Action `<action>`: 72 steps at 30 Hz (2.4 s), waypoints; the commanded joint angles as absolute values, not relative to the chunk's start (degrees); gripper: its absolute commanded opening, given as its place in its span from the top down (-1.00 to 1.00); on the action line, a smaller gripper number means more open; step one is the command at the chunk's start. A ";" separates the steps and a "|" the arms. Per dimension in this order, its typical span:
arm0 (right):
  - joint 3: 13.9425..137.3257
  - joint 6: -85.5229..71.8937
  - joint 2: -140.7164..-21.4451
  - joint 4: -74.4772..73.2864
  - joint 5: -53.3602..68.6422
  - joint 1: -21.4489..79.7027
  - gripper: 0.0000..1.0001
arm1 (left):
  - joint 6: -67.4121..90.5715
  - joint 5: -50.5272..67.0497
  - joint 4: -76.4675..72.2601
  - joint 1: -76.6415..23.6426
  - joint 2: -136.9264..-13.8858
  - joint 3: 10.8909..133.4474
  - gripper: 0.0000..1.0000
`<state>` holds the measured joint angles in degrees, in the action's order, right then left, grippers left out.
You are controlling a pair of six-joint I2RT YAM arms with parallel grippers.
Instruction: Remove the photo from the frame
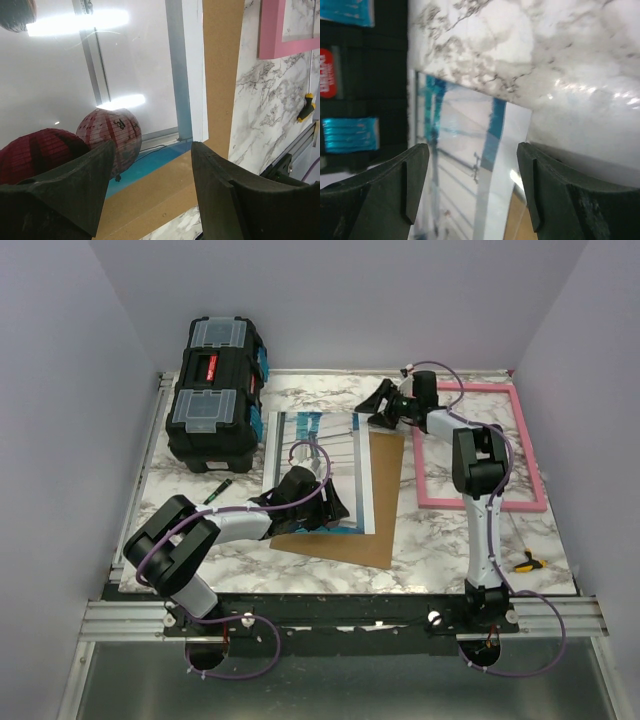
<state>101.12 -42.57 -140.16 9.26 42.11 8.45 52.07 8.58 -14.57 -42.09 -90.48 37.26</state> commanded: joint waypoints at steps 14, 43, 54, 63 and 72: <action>103.12 -24.72 -135.98 -15.64 24.20 10.55 -0.65 | 48.42 14.48 2.44 -34.85 -88.83 48.69 -0.61; 101.96 -40.56 -141.88 -0.55 46.03 11.73 -0.63 | 48.77 3.16 16.84 -30.97 -104.15 62.61 -0.50; 107.71 -42.62 -146.67 1.77 46.20 11.73 -0.59 | 48.18 3.23 15.41 -30.88 -104.13 60.69 -0.50; 103.07 -61.20 -149.23 29.04 56.86 11.82 -0.25 | 47.83 3.30 14.90 -30.87 -103.89 60.07 -0.50; 113.50 -63.05 -156.25 27.82 52.37 11.84 -0.13 | 48.07 3.43 14.05 -30.88 -103.54 58.73 -0.50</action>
<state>109.95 -61.34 -152.44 27.77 53.36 11.27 49.21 5.19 12.29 -30.83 -102.13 61.54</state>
